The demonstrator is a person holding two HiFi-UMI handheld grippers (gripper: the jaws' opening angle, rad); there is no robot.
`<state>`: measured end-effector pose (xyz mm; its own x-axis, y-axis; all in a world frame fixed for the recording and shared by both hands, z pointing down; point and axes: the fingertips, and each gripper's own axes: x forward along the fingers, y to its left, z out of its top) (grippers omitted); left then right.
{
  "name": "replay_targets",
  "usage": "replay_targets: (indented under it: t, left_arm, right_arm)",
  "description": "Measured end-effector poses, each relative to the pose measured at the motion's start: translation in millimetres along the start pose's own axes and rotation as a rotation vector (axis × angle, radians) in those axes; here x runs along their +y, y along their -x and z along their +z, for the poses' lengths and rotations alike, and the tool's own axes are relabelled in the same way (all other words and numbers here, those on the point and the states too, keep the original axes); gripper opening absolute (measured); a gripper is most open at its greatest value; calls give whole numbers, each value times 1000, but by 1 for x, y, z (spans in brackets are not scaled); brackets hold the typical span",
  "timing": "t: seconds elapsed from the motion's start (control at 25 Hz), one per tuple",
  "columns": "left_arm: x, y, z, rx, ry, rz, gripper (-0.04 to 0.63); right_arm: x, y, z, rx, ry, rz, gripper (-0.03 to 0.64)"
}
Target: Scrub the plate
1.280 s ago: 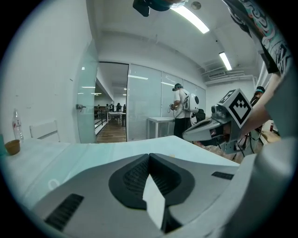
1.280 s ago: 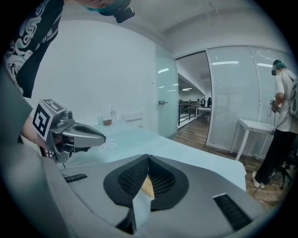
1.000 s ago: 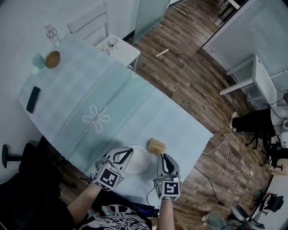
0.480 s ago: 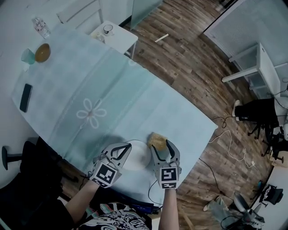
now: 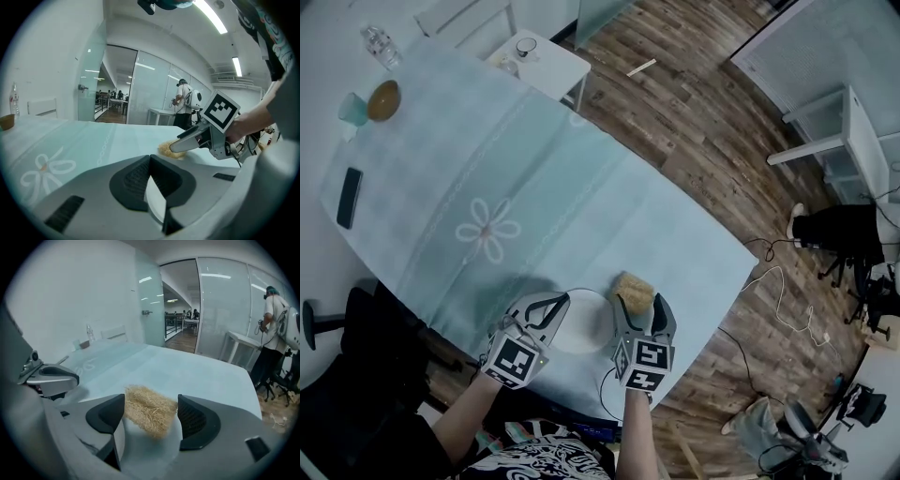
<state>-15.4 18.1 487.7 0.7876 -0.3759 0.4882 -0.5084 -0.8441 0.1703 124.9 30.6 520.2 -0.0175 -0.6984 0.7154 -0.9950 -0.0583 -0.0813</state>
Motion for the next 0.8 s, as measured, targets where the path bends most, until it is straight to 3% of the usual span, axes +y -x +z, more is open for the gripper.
replay_targets:
  t: [0.16, 0.44, 0.56, 0.8]
  left_arm:
    - [2, -1, -4, 13, 4, 10, 23]
    - [2, 0, -5, 22, 1, 22, 21]
    - [3, 1, -7, 20, 10, 25, 21]
    - [2, 3, -11, 25, 1, 24, 21]
  right_arm:
    - [4, -7, -4, 12, -23, -1, 325]
    - [-4, -13, -6, 3, 1, -7, 186]
    - [0, -13, -5, -6, 15, 21, 87]
    - [2, -12, -3, -17, -3, 59, 64]
